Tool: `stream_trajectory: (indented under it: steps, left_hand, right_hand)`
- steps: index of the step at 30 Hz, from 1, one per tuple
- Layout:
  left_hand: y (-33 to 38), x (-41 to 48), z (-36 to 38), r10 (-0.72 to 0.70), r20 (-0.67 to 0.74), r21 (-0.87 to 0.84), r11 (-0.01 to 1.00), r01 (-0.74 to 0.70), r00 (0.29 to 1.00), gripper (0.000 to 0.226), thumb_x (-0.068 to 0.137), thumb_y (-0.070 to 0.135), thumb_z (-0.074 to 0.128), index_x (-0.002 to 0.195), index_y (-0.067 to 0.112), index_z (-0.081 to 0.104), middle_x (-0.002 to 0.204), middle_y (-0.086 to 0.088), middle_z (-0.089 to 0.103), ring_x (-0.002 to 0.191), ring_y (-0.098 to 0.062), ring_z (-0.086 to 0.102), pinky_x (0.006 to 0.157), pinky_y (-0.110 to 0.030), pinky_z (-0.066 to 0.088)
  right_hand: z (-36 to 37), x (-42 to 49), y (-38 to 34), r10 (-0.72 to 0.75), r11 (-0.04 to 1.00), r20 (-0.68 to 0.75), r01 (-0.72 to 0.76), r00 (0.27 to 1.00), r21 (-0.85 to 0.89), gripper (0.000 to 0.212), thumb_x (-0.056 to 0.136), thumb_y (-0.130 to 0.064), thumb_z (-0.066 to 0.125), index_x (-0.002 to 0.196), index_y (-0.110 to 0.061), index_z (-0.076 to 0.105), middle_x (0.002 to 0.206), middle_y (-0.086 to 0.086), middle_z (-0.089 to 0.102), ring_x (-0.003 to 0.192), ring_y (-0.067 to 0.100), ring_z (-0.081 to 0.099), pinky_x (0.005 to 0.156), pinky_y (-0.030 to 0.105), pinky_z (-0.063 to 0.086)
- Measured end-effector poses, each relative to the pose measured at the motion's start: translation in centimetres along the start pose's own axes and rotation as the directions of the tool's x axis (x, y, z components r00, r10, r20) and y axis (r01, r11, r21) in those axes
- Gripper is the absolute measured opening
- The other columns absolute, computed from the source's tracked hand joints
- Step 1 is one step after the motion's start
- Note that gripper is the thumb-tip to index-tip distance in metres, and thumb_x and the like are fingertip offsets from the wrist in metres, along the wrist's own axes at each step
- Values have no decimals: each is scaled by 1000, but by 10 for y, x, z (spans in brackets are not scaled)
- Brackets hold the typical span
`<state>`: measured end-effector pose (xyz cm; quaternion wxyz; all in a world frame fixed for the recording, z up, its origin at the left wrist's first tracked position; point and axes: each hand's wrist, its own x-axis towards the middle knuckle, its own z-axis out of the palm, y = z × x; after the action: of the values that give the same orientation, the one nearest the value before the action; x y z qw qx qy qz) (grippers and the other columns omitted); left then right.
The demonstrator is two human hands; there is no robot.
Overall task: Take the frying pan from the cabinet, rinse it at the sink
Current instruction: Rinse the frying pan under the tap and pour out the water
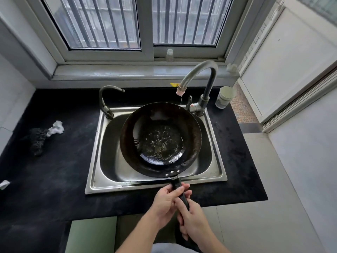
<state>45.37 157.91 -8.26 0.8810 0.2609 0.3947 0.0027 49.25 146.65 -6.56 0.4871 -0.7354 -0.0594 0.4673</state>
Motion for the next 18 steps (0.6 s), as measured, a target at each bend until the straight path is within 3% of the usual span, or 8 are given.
stream_trajectory:
  steps: [8, 18]
  left_hand:
    - [10, -12, -10, 34, 7, 6, 999, -34, 999, 27, 90, -2, 61, 117, -7, 59, 92, -14, 70, 88, -27, 69, 81, -35, 58]
    - [-9, -7, -21, 35, -80, 83, 996, -28, 996, 26, 89, -4, 63, 115, -8, 57, 86, -15, 68, 80, -28, 67, 72, -38, 58]
  right_hand:
    - [18, 2, 0, 5, 1000, -22, -5, 1000, 9, 29, 100, -29, 52, 84, -6, 60, 51, 5, 53, 34, 18, 46, 35, 25, 36]
    - [10, -4, 7, 67, 996, 12, -66, 998, -58, 26, 98, -28, 56, 85, -8, 67, 50, 5, 54, 37, 15, 47, 37, 24, 33]
